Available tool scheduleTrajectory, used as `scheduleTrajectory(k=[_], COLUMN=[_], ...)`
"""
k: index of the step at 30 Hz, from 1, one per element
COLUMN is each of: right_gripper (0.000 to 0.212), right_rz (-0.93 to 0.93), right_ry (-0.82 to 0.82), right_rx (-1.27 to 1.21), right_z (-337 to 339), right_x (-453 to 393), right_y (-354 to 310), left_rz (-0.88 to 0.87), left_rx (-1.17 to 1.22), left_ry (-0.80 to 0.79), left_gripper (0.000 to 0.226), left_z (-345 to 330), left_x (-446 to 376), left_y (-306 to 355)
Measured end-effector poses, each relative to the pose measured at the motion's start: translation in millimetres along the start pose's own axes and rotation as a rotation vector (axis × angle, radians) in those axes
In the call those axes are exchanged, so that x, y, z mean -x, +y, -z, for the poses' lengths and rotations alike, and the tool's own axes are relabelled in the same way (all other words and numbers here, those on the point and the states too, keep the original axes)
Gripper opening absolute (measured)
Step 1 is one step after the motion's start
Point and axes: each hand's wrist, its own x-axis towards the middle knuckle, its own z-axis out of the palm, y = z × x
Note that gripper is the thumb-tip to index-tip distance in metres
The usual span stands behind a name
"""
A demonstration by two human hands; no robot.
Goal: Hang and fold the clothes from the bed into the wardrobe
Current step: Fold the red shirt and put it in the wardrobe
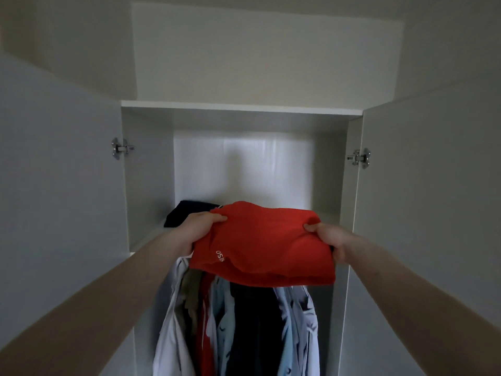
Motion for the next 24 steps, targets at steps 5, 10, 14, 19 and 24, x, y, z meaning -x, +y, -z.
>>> scheduleTrajectory(k=[5,10,14,19,24], right_gripper=[0.041,0.043,0.042,0.038,0.063], right_rz=[0.007,0.027,0.025,0.001,0.031], right_ry=[-0.053,-0.045,-0.045,0.004,0.108], right_rx=[0.006,0.033,0.060,0.095,0.098], right_z=[10.2,5.7,-1.7,-13.8,-27.2], right_x=[-102.2,-181.2,-245.5,-317.5,-387.9], right_y=[-23.2,-36.9,-39.2,-34.6,-32.3], left_rz=[-0.004,0.023,0.070,0.138,0.117], left_rx=[0.023,0.013,-0.016,-0.072,-0.107], left_ry=[0.034,0.061,0.028,-0.044,-0.046], left_gripper=[0.038,0.035,0.035,0.036,0.034], left_z=[-17.3,-19.5,-17.1,-11.8,-10.7], left_x=[-88.4,-153.8,-213.1,-284.0,-359.9], left_y=[-0.4,7.4,3.6,-7.1,-20.7])
